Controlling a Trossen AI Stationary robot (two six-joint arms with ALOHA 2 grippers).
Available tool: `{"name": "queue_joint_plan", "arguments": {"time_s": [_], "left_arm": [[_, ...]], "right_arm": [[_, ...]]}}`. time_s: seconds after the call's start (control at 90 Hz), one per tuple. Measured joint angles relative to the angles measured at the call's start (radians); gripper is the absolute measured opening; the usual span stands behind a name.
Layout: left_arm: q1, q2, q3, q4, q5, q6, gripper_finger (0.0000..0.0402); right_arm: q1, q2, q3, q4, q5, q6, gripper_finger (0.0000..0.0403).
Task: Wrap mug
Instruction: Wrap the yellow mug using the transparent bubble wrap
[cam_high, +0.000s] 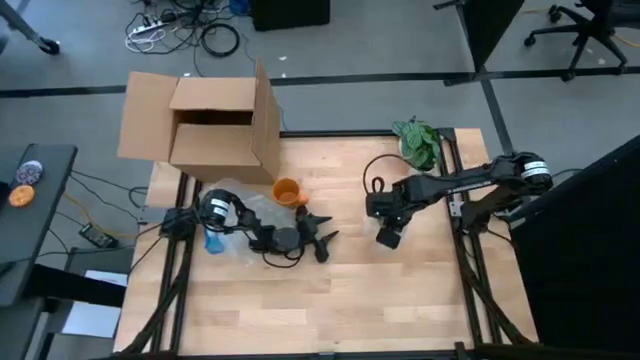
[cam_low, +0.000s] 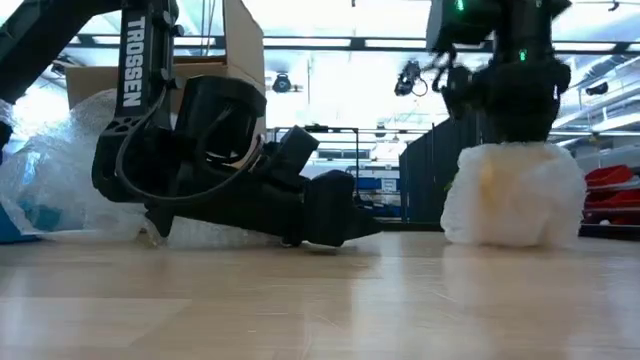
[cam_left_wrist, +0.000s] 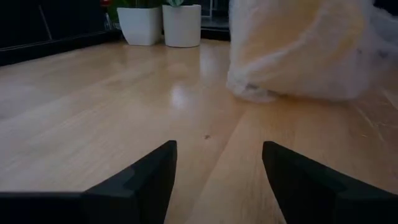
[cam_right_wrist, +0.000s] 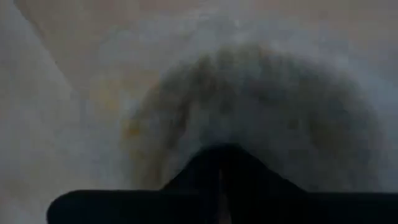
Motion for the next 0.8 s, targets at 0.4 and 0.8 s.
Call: {"name": "queue_joint_plan", "arguments": {"time_s": [0.4,0.8], "left_arm": [[0.000,0.000,0.010,-0.004,-0.001,0.015,0.0223],[0.000,0.000,0.011,-0.003,-0.001,0.018,0.0223]], "right_arm": [[-0.020,0.055,-0.009,0.055,0.037,-0.001,0.0000],[-0.028,0.149,-0.033,0.093,0.013,-0.065,0.0000]]}}
